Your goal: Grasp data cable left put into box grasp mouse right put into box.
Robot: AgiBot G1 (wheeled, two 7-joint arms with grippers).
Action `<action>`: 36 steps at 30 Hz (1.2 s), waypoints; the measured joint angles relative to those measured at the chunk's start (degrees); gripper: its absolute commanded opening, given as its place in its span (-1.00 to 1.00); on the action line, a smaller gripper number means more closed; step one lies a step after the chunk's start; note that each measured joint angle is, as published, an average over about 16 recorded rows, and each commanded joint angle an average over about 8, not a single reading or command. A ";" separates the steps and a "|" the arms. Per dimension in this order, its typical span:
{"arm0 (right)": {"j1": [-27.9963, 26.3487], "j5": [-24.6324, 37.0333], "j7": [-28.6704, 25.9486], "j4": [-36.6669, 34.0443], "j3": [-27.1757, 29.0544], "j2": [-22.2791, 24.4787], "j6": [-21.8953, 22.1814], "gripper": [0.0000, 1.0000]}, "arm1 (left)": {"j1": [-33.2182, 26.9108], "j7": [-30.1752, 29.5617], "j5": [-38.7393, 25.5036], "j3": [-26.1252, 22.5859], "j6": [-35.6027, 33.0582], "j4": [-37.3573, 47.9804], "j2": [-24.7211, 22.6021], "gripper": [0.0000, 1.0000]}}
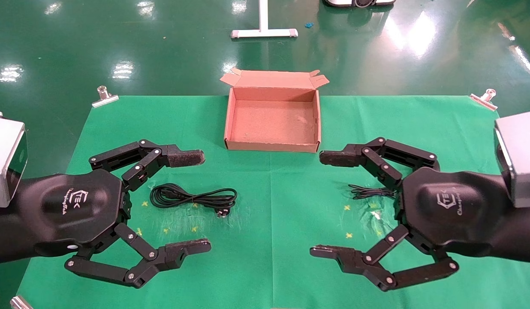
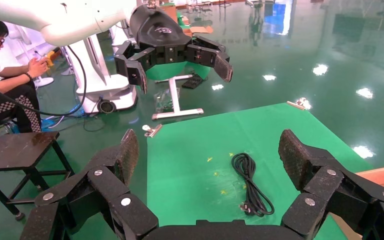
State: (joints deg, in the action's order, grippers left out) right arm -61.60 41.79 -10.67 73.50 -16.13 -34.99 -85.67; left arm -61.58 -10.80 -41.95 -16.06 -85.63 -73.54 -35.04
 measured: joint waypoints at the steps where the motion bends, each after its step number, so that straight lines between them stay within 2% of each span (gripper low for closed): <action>1: 0.00 0.00 0.00 0.00 0.00 0.00 0.00 1.00 | 0.00 0.00 0.00 0.00 0.00 0.00 0.00 1.00; 28: 0.00 0.10 0.05 0.06 0.00 0.06 0.00 1.00 | 0.02 0.06 -0.19 -0.05 -0.05 -0.04 0.09 1.00; 36: -0.09 4.77 1.16 1.62 -0.70 1.30 1.76 1.00 | -1.32 -0.66 -6.84 -2.50 -0.64 -1.39 1.62 1.00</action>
State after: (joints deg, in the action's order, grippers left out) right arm -61.69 46.56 -9.52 75.12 -16.83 -33.69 -83.91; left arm -62.90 -11.46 -48.79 -18.56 -86.27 -74.94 -33.42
